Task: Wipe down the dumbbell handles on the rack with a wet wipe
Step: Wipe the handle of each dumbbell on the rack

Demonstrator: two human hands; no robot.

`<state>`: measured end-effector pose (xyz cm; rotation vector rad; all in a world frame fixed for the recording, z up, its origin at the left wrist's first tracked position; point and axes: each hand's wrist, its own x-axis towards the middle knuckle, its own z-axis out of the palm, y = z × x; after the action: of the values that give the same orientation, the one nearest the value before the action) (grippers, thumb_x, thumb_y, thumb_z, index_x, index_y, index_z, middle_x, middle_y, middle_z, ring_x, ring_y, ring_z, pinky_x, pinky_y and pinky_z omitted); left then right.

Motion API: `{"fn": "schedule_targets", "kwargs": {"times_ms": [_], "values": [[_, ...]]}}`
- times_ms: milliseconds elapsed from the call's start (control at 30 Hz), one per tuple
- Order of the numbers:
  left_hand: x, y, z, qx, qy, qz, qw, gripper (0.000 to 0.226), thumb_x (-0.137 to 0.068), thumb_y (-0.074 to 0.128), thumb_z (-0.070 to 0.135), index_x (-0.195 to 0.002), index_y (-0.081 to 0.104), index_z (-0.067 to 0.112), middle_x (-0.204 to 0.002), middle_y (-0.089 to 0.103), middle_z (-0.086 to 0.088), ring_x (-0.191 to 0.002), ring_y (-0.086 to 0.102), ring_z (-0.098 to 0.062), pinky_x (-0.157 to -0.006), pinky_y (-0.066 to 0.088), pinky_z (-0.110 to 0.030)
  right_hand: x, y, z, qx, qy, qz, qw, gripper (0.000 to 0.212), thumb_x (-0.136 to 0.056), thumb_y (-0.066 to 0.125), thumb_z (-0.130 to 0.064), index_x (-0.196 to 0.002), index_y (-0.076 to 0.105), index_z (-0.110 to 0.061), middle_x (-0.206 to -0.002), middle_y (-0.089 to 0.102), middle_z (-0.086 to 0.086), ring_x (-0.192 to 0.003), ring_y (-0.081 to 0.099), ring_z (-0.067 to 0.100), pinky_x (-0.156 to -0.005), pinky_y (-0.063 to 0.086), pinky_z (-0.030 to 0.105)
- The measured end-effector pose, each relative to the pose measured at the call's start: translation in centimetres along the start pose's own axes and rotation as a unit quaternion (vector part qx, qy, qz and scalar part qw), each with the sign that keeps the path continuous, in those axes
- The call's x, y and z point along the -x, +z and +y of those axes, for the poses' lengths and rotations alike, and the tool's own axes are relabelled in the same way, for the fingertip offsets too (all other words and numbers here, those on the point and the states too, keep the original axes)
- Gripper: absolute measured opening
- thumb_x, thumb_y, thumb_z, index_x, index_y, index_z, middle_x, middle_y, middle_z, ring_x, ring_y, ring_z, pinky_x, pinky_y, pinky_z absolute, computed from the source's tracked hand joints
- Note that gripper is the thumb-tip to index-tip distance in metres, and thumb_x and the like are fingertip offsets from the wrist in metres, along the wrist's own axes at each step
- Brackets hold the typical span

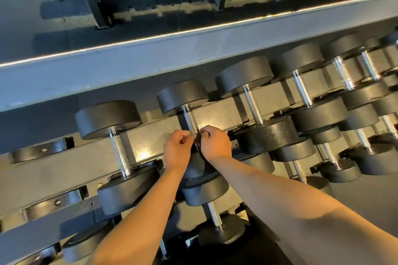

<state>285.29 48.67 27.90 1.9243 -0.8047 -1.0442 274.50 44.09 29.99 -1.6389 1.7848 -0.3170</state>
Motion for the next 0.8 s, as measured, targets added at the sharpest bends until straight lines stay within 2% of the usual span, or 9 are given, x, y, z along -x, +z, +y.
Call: {"fn": "schedule_targets", "kwargs": {"times_ms": [67,133,200,267,333,533,667,800], "values": [[-1.0,0.3,0.9,0.044,0.041,0.044,0.997,0.016,-0.099,0.062,0.020,-0.111,0.071,0.020,-0.107,0.068,0.008,-0.095,0.061,0.006,-0.080,0.043,-0.006,0.0,-0.2,0.0,0.002,-0.001,-0.003,1.000,0.025,-0.098,0.045,-0.026,-0.094,0.070,-0.027,-0.087,0.063,-0.009,-0.082,0.059,0.014,-0.078,0.048,0.031],[-2.5,0.7,2.2,0.029,0.077,0.074,0.994,0.019,-0.098,0.062,0.018,-0.114,0.074,0.017,-0.117,0.062,0.004,-0.095,0.054,0.014,-0.083,0.035,0.002,-0.1,-0.3,-0.1,0.008,0.004,-0.006,1.000,0.027,-0.098,0.045,-0.027,-0.093,0.071,-0.026,-0.085,0.062,-0.007,-0.079,0.057,0.015,-0.073,0.041,0.029],[-3.9,1.4,3.0,-0.019,0.077,0.086,0.993,0.021,-0.099,0.062,0.021,-0.116,0.074,0.019,-0.124,0.057,0.000,-0.096,0.052,0.007,-0.085,0.031,0.002,-0.3,-0.3,0.0,0.012,0.007,-0.004,1.000,0.028,-0.097,0.044,-0.029,-0.093,0.071,-0.026,-0.087,0.065,-0.005,-0.077,0.056,0.017,-0.071,0.040,0.029],[-4.6,2.4,2.9,-0.057,0.064,0.080,0.993,0.024,-0.099,0.061,0.018,-0.120,0.073,0.019,-0.129,0.055,-0.005,-0.106,0.058,-0.012,-0.093,0.032,-0.008,-0.3,-0.4,0.1,0.015,0.006,-0.005,1.000,0.029,-0.098,0.043,-0.029,-0.094,0.072,-0.026,-0.090,0.067,-0.004,-0.077,0.054,0.017,-0.071,0.039,0.030],[-4.9,3.2,2.6,-0.069,0.056,0.074,0.993,0.027,-0.099,0.060,0.015,-0.123,0.072,0.018,-0.133,0.055,-0.009,-0.114,0.060,-0.024,-0.097,0.035,-0.017,-0.4,-0.6,0.2,0.010,0.004,-0.010,1.000,0.029,-0.099,0.043,-0.028,-0.096,0.072,-0.027,-0.092,0.067,-0.004,-0.077,0.052,0.015,-0.071,0.038,0.030],[-4.0,3.4,2.6,-0.091,0.046,0.080,0.992,0.028,-0.099,0.057,0.015,-0.121,0.073,0.022,-0.124,0.067,-0.008,-0.109,0.064,-0.023,-0.090,0.044,-0.022,-0.3,-0.8,0.6,-0.035,-0.023,-0.030,0.999,0.029,-0.100,0.042,-0.027,-0.096,0.070,-0.024,-0.095,0.067,-0.004,-0.084,0.057,0.015,-0.074,0.040,0.030],[-2.9,3.5,2.5,-0.082,0.002,0.061,0.995,0.029,-0.097,0.055,0.016,-0.113,0.074,0.031,-0.109,0.073,-0.005,-0.095,0.069,-0.022,-0.085,0.057,-0.036,-0.4,-0.5,0.9,-0.045,-0.048,-0.029,0.997,0.027,-0.100,0.042,-0.026,-0.101,0.069,-0.023,-0.100,0.065,-0.005,-0.088,0.058,0.015,-0.074,0.040,0.029],[-2.2,3.4,3.0,-0.085,-0.028,0.053,0.995,0.029,-0.097,0.053,0.017,-0.107,0.075,0.032,-0.103,0.072,0.005,-0.094,0.067,-0.015,-0.081,0.055,-0.030,-0.5,-0.3,1.3,-0.079,-0.052,-0.020,0.995,0.023,-0.099,0.045,-0.022,-0.097,0.069,-0.022,-0.096,0.065,-0.006,-0.086,0.058,0.013,-0.073,0.045,0.030]]}}
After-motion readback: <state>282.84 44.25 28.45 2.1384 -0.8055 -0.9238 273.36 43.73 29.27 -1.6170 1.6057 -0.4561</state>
